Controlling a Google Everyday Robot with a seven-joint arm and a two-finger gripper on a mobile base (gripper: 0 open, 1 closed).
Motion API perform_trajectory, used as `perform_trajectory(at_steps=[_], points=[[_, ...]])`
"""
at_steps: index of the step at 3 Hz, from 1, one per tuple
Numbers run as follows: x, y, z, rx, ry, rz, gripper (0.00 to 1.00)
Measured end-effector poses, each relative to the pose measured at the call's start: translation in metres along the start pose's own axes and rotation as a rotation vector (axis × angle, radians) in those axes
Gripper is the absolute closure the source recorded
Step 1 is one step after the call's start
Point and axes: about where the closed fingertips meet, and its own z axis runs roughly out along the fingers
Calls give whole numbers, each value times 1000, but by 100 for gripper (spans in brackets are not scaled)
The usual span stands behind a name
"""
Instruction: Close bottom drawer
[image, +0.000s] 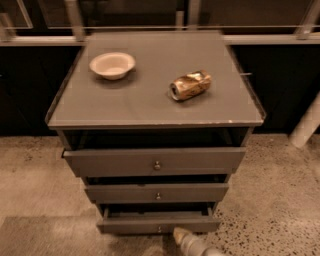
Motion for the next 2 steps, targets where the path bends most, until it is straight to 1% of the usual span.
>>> perform_trajectory(at_steps=[1, 2], points=[[-12, -19, 15, 81, -96, -43, 100], [-16, -18, 22, 89, -128, -59, 100]])
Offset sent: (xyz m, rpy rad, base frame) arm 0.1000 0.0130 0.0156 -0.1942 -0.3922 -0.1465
